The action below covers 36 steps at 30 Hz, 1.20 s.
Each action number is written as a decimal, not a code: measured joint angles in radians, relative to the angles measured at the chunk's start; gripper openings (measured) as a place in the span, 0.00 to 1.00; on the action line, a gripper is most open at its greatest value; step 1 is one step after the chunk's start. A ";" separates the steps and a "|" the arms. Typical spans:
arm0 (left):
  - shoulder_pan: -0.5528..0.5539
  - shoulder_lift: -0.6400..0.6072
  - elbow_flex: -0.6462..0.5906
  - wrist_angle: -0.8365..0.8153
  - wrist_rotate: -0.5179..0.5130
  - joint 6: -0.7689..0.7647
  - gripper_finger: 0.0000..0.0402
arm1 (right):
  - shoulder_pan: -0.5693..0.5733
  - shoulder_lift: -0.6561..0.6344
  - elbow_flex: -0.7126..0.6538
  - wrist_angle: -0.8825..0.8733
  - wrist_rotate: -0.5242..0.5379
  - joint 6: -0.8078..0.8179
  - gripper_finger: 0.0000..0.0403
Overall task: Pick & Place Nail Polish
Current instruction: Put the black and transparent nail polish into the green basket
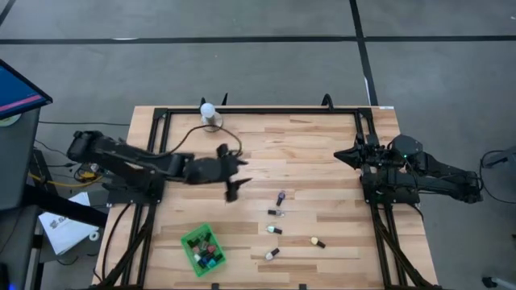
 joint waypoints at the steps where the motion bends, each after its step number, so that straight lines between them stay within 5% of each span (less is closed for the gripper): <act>1: 0.024 0.027 0.000 0.063 0.010 0.000 0.62 | 0.001 0.000 0.000 0.000 0.000 0.000 0.00; 7: 0.069 0.207 0.000 0.311 0.129 0.073 0.61 | 0.003 0.000 0.000 0.000 0.000 0.000 0.00; 16: 0.071 0.463 -0.001 0.726 0.130 0.115 0.61 | 0.003 0.000 0.000 -0.005 -0.001 0.001 0.00; 28: 0.096 0.513 -0.006 0.737 0.100 0.016 0.60 | 0.003 0.000 0.000 -0.007 -0.004 0.008 0.00; 36: 0.048 0.542 -0.044 0.731 0.324 0.020 0.60 | 0.003 0.000 0.000 -0.007 -0.009 0.008 0.00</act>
